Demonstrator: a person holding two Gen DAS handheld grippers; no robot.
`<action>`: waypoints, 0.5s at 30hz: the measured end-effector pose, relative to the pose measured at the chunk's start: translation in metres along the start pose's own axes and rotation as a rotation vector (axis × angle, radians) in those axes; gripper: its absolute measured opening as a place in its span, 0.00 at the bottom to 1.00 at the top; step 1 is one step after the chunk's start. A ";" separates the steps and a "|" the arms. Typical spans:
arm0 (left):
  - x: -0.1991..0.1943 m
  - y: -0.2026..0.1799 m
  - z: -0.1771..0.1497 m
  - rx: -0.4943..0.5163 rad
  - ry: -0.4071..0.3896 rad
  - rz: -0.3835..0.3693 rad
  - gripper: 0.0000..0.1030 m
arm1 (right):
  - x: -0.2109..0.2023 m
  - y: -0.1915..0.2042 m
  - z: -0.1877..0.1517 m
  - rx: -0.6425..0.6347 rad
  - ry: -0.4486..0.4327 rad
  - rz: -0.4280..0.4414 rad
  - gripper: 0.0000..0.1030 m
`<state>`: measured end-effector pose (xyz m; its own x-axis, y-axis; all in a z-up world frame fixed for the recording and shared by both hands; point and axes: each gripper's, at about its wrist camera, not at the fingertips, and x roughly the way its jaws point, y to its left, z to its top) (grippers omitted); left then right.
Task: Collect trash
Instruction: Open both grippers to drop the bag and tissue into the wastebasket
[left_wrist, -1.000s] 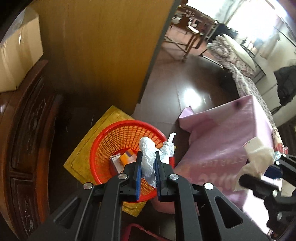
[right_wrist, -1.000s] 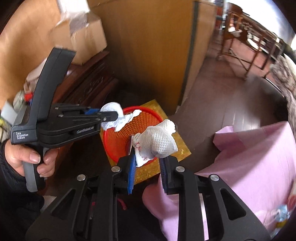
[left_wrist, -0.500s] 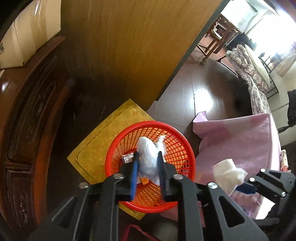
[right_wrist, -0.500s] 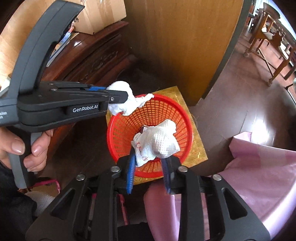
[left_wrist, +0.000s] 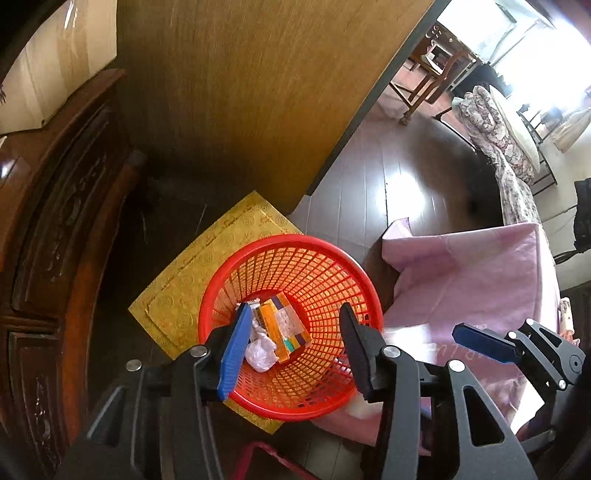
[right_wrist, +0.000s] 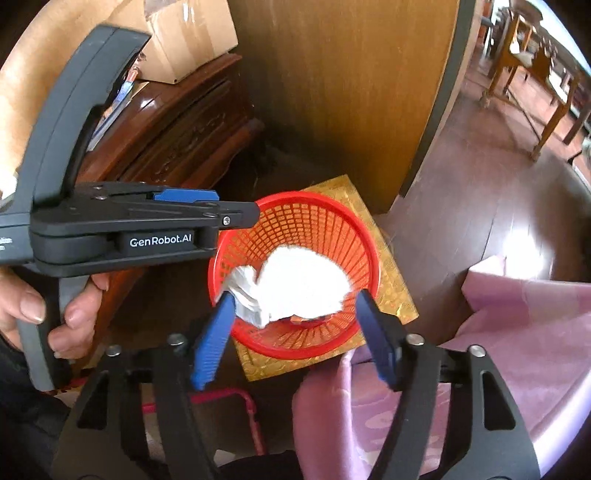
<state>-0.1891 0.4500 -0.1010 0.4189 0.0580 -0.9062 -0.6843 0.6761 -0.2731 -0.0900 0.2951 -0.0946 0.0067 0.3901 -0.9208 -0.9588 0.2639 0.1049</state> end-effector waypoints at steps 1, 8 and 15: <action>-0.001 0.000 0.000 -0.004 -0.004 0.003 0.48 | -0.001 0.001 0.000 -0.004 0.000 -0.004 0.67; -0.014 -0.002 0.002 -0.007 -0.015 0.020 0.49 | -0.015 0.000 -0.003 0.015 -0.034 -0.027 0.67; -0.027 -0.037 -0.002 0.082 -0.028 0.000 0.52 | -0.069 -0.019 -0.034 0.085 -0.121 -0.084 0.67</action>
<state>-0.1762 0.4217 -0.0675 0.4361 0.0779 -0.8965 -0.6340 0.7336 -0.2446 -0.0821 0.2334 -0.0456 0.1248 0.4652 -0.8764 -0.9262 0.3714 0.0653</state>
